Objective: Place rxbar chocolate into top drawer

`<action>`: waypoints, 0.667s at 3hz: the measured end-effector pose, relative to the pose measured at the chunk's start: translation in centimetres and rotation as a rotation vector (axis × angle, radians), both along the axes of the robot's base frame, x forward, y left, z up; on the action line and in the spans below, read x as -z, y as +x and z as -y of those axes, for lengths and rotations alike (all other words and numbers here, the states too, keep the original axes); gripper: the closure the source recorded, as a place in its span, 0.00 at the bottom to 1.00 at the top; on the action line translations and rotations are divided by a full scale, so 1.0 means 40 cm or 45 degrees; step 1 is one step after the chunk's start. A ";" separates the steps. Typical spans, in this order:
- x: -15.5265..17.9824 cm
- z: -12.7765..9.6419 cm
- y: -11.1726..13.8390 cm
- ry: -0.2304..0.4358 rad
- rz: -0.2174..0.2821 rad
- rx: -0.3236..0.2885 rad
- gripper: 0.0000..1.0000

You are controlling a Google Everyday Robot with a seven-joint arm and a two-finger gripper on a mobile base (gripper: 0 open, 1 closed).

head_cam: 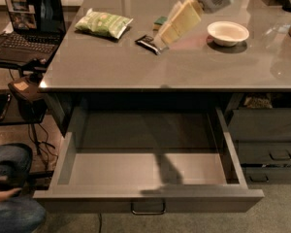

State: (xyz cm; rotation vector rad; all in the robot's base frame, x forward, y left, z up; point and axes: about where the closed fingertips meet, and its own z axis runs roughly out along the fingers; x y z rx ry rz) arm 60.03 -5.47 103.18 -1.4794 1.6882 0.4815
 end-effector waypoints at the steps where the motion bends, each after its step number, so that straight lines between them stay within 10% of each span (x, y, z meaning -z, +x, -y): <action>1: 0.003 0.000 0.052 0.023 0.037 0.091 0.00; 2: 0.003 -0.001 0.052 0.024 0.038 0.090 0.00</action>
Offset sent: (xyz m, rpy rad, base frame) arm 0.0203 -0.0016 -0.0058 0.0092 -0.0170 -0.0758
